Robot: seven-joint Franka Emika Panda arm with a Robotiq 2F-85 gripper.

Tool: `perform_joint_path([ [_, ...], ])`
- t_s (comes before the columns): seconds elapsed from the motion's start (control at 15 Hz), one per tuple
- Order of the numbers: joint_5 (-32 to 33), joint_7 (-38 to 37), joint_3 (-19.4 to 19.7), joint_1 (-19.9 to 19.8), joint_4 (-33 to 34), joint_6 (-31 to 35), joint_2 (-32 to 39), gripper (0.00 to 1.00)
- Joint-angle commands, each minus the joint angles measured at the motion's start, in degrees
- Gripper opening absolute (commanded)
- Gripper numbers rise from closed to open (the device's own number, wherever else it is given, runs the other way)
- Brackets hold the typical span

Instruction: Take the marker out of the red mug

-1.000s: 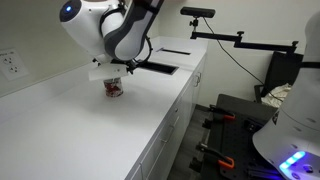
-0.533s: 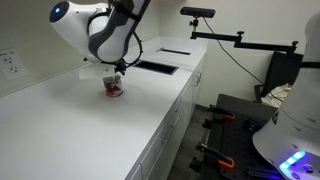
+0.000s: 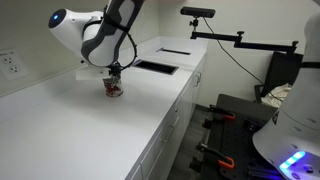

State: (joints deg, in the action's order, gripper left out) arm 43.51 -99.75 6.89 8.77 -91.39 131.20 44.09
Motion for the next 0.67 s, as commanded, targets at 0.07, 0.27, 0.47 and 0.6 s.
perform_joint_path([
  [0.07, -3.93, 4.74, 1.90, 1.29, 5.33, -1.59, 3.48, 0.51],
  [0.27, -6.01, 7.12, 2.74, 1.72, 7.44, -1.81, 5.33, 0.42],
  [0.47, -6.73, 8.89, 4.28, 2.63, 8.35, -0.91, 6.43, 0.14],
  [0.6, -6.14, 9.26, 5.27, 3.39, 8.63, -0.56, 6.79, 0.00],
])
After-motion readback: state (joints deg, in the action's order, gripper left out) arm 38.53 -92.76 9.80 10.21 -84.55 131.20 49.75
